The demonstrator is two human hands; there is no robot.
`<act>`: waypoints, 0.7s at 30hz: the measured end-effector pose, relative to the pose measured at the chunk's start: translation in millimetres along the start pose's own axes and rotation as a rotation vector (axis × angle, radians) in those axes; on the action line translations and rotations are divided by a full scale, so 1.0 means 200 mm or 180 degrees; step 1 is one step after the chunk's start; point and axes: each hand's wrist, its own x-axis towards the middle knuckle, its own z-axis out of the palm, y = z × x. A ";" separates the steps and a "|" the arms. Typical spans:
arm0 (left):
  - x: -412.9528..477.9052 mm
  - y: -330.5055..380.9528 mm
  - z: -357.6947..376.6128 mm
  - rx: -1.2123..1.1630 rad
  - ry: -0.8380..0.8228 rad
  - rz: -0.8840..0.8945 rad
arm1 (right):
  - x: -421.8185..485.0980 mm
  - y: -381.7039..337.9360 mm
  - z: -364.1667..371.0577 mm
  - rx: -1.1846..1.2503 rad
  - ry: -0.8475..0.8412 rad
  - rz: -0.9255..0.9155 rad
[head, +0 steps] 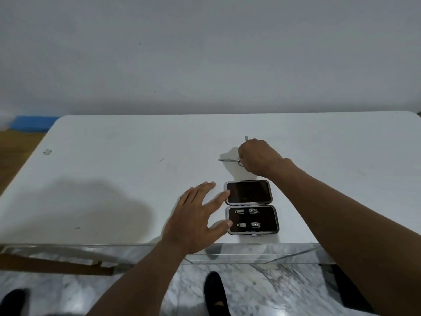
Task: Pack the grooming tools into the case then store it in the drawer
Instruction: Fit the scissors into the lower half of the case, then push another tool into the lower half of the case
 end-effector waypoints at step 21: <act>-0.01 0.00 0.01 0.0164 -0.0027 0.0069 | -0.35 0.03 -0.06 -0.0008 0.0360 -0.0208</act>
